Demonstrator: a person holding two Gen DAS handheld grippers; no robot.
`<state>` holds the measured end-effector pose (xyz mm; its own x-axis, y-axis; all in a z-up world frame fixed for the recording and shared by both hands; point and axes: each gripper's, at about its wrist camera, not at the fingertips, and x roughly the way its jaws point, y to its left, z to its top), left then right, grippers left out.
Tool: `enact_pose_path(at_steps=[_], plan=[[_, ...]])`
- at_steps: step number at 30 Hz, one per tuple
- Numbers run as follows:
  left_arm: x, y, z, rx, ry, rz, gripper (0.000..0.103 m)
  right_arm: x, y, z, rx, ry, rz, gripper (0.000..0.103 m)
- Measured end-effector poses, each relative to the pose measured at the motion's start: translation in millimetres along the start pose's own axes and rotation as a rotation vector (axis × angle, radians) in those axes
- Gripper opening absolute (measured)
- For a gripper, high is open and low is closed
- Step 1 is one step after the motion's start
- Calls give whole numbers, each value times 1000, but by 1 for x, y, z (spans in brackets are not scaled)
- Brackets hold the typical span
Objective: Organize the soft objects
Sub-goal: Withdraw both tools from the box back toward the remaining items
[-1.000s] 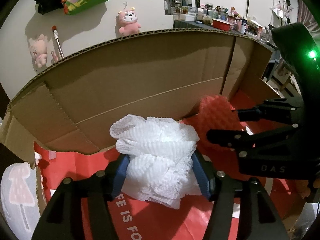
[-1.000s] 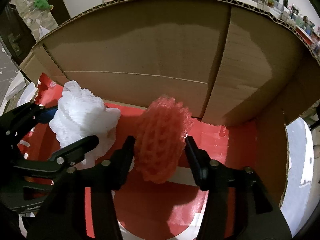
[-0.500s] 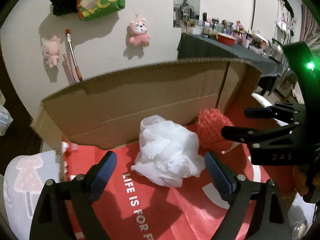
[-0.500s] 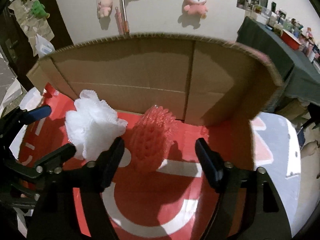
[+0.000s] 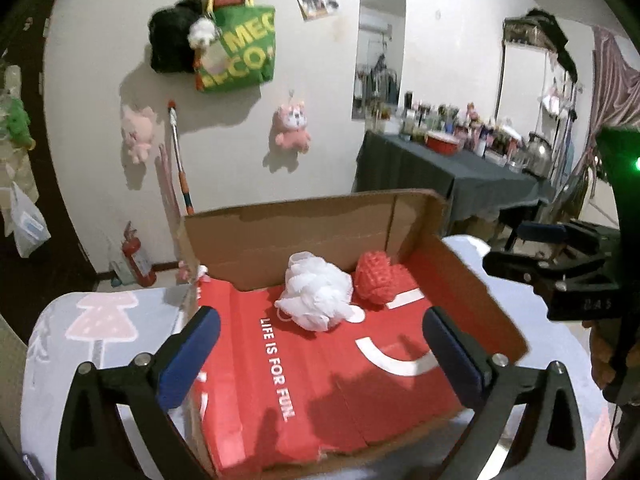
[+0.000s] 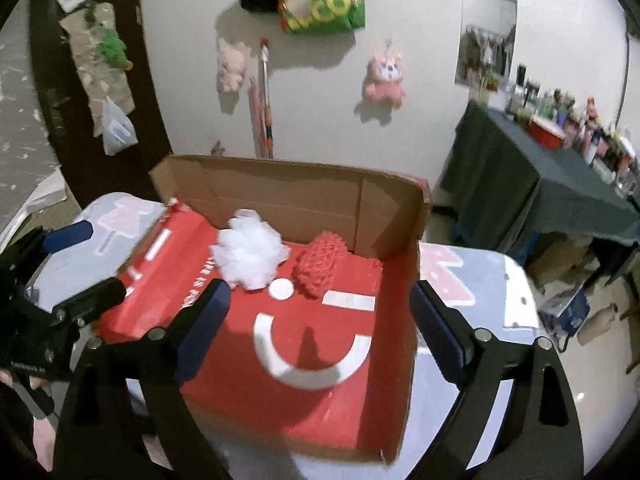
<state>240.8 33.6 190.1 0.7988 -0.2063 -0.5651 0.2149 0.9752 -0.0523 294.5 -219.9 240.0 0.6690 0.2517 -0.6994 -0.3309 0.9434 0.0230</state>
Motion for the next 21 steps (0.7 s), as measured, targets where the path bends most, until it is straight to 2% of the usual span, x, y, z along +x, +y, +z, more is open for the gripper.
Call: enact_pose_path(at_steps=[3,8,11,17,21], plan=[[-36,-5,-10,-24,-56,0,103,-38,12,-15,-29,-62,-1,92],[-85,-21,-34,10,-141,15,103,-93,29,-46,-45,-136,30,94],[-110,-33,-56,26,-192,21,103,-123,41,-70,-67,-206,-1,98],[-144,-51,-101,14,-281,31,103,-159,59,-126,-72,-305,-53,99],[-152,-61,-129,-10,-289,28,103,-167,65,-162,-35,-335,-64,99]])
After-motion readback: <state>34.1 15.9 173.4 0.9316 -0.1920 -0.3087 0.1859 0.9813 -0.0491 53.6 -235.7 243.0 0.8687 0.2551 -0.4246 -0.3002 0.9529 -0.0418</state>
